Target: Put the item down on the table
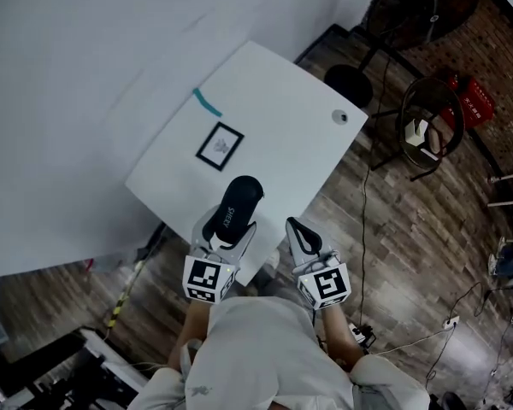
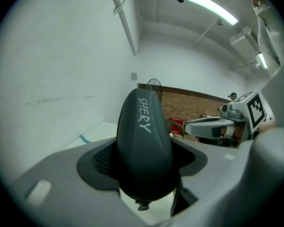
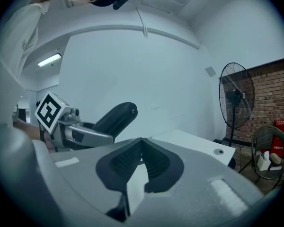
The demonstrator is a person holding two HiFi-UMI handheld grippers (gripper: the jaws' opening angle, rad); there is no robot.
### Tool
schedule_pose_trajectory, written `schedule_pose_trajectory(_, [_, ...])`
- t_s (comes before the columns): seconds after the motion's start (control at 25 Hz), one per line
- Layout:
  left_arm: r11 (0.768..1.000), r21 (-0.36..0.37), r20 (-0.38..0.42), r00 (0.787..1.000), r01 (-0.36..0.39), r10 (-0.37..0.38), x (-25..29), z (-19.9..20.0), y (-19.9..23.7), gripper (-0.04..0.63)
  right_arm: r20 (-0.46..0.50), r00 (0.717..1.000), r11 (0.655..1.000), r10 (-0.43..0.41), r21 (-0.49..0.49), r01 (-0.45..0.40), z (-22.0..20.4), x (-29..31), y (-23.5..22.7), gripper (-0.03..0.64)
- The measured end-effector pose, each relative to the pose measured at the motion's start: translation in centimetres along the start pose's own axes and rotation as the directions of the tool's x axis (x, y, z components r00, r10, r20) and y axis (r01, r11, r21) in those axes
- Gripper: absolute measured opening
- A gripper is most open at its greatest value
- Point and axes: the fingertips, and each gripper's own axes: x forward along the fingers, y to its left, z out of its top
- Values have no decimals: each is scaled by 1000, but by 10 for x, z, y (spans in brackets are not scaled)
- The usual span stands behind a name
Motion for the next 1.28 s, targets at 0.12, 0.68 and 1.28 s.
schedule_pose_trajectory(0.12, [1000, -16, -5, 1000, 6, -6, 8, -8, 8, 339, -16, 1000, 1000, 0, 0, 0, -6, 13, 0, 5])
schedule_pose_trajectory(0.68, [992, -88, -122, 987, 92, -102, 54, -63, 71, 339, -114, 988, 995, -104, -4, 105, -42, 74, 8, 5])
schedule_pose_trajectory(1.28, [990, -88, -277, 952, 110, -130, 109, -124, 91, 339, -209, 973, 995, -97, 17, 103, -92, 111, -3, 5])
